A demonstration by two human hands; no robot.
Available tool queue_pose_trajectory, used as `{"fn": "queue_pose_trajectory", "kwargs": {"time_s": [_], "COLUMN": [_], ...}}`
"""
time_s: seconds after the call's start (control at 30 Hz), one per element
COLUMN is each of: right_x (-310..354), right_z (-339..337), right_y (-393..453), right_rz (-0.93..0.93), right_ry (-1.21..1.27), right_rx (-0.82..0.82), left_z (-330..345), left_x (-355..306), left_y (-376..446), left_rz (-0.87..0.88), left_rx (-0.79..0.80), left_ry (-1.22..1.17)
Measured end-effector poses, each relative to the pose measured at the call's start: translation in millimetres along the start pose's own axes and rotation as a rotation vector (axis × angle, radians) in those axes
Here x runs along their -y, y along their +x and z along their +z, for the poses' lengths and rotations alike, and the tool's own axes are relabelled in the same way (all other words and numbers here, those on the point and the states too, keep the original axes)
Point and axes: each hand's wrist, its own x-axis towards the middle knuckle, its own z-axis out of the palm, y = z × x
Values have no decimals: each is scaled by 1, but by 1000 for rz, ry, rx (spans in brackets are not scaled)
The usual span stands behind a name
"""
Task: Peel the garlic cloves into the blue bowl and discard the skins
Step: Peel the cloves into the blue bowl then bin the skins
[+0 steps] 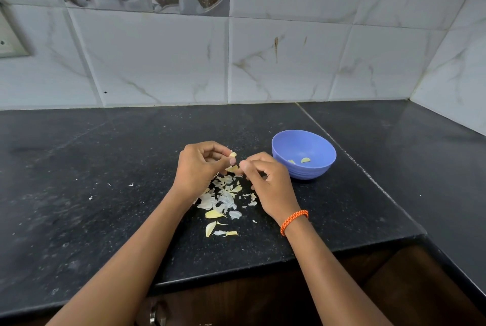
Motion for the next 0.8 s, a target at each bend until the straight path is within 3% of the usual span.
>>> {"fn": "queue_pose_trajectory", "kwargs": {"time_s": [0.3, 0.53, 0.8], "right_x": [2, 4, 3], "right_z": [-5, -5, -10], "right_y": [-1, 0, -2], "right_rz": [6, 117, 126], "right_ry": [84, 227, 226], "right_rx": [-21, -64, -60], "left_z": [1, 3, 9], "left_x": [0, -2, 0], "left_y": [-1, -3, -4], "left_rz": [13, 36, 104], "left_rx": [52, 110, 151], "left_ry": [3, 7, 51]}}
